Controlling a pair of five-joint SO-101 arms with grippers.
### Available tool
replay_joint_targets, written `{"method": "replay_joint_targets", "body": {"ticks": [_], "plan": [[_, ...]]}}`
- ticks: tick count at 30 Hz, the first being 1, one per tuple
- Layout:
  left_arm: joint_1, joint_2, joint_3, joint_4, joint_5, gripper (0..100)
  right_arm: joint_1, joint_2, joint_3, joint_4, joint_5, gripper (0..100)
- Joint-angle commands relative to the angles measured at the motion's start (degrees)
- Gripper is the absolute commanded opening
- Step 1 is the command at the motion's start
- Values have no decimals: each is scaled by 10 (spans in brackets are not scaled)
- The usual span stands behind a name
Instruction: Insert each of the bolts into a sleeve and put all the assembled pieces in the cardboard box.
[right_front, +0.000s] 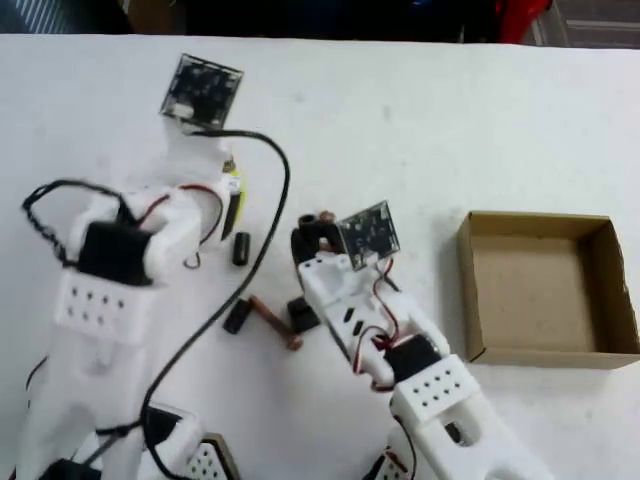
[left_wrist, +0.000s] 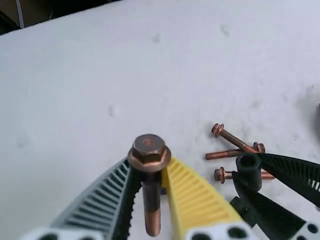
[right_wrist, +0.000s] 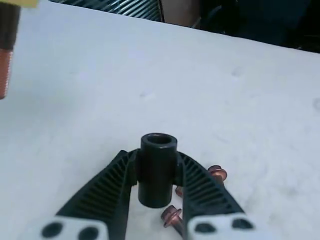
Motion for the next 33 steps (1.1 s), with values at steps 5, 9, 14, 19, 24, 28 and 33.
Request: {"method": "replay_joint_targets", "body": {"ticks": [5,9,14,19,24,28,33], "plan": [[38,-73,-4,-22,15,21,-11,-200,37,66,1,16],[69,-84,-4,-39,16,21,-11,-277,43,118,1,16],[101,-110,-4,-66,44,21,-11,-342,79,124,2,16],[134,-128,-1,-67,51,21,-38,-394,113,124,6,17],[153,-173,84,-155,101,21,-71,-449,147,124,37,17],[155,-241,193,-246,102,21,-71,-474,163,125,37,17],[155,-327,291,-317,102,21,-69,-471,163,125,35,17]]}}
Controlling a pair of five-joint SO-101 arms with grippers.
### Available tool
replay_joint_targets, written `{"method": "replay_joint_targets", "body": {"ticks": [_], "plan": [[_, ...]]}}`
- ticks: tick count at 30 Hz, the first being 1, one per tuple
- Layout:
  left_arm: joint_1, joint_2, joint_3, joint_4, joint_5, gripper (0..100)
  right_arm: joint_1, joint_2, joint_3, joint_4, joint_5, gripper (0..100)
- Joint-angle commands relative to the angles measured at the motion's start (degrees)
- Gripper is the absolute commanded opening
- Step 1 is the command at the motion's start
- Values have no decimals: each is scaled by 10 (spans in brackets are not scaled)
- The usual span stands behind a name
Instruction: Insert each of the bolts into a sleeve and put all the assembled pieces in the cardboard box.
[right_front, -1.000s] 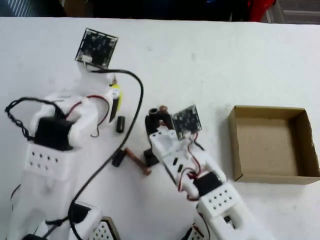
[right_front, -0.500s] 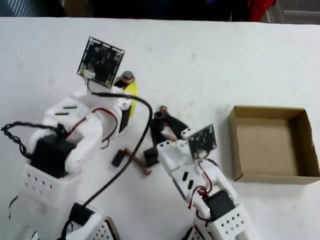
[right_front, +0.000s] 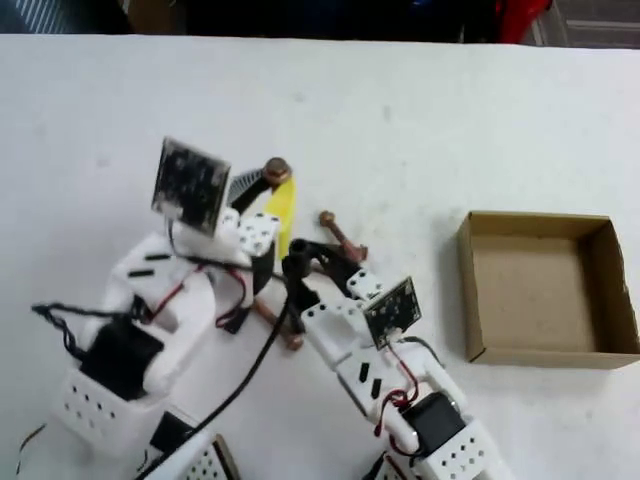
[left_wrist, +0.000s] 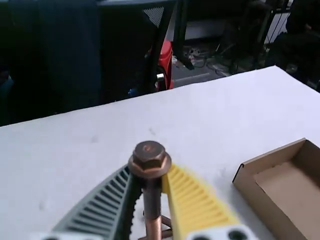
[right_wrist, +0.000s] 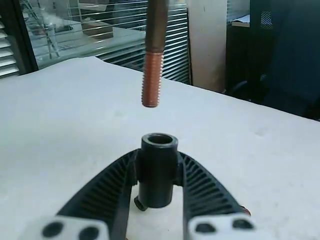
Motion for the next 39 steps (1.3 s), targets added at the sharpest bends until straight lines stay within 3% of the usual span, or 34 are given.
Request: {"method": "replay_joint_targets", "body": {"ticks": [1,7,16,39], "plan": [[9,-83,62,-73,5,21,-3,-11,-8,3,-2,17],[12,-135,109,-84,9,21,-2,-10,-8,3,-20,17],[76,-177,151,-83,10,23,-6,-13,-9,22,-20,17],[38,-180,183,-144,11,23,-6,-14,-9,-35,20,17]]}}
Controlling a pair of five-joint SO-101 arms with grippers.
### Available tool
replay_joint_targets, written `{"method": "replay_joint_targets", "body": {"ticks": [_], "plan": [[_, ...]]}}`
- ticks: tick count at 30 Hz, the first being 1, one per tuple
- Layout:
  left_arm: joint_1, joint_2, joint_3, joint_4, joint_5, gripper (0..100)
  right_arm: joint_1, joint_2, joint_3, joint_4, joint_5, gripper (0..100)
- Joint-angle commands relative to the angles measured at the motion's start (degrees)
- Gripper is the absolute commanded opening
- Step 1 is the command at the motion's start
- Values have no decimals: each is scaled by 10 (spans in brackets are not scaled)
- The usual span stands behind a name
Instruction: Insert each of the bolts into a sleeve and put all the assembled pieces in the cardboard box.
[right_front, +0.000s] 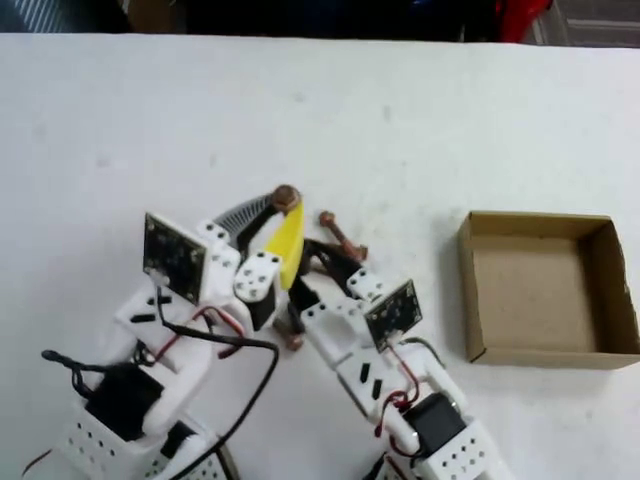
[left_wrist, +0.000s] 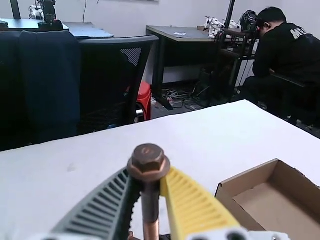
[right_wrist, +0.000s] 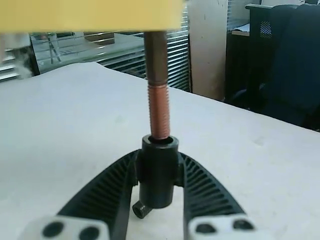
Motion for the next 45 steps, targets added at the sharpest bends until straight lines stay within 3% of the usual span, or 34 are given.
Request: {"method": "replay_joint_targets", "body": {"ticks": [1,15,23,33,39,45], "plan": [[-4,-11,-6,-26,7,23,-6,-12,-9,-22,11,17],[0,-12,10,-20,43,23,-2,-12,-12,-42,11,17],[-3,-9,53,41,40,23,-2,-12,-12,-42,11,17],[-4,-13,98,-61,36,24,-1,-12,-12,-38,11,17],[-4,-13,99,-59,-76,24,-1,-12,-12,-38,11,17],[-4,-13,99,-55,-79,24,0,-12,-12,-37,12,17]]}}
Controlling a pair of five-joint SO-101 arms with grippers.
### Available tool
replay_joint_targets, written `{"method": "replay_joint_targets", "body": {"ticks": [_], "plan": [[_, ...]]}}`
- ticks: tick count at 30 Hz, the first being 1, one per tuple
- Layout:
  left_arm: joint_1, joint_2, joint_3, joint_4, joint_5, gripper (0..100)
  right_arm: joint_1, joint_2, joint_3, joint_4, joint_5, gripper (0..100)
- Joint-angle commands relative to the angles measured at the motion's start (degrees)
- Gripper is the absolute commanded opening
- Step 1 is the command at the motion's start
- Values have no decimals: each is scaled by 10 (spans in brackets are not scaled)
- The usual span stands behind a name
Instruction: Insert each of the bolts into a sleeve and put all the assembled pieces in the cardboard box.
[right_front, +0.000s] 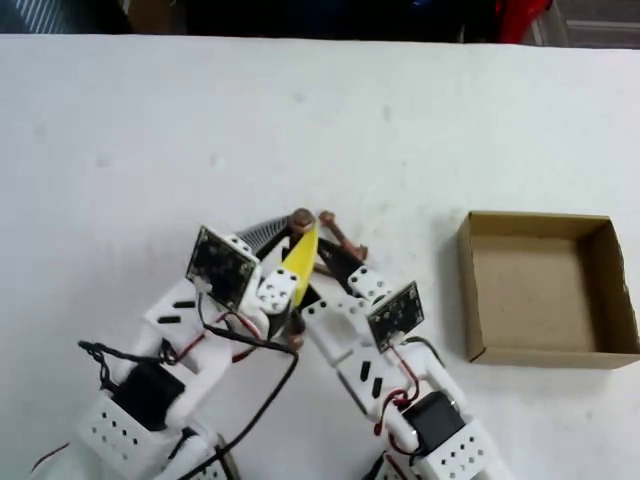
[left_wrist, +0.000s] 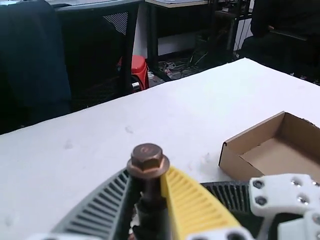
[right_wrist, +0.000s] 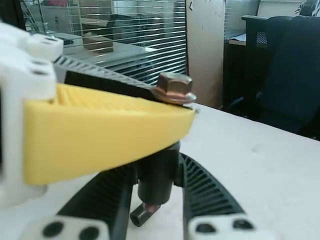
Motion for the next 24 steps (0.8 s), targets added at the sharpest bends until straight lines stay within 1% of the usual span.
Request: {"method": "replay_joint_targets", "body": {"ticks": [1,7,13,15,24], "plan": [[-10,-9,-2,-22,-18,24,-3,-11,-13,-13,9,17],[-10,-9,-2,-22,-18,37,-1,-11,-13,-13,16,17],[-10,-9,-1,-21,-6,186,11,-11,-13,-13,24,17],[-10,-9,-1,-21,7,208,11,-11,-13,-13,24,17],[-10,-9,-1,-21,10,276,11,-11,-12,-13,24,17]]}}
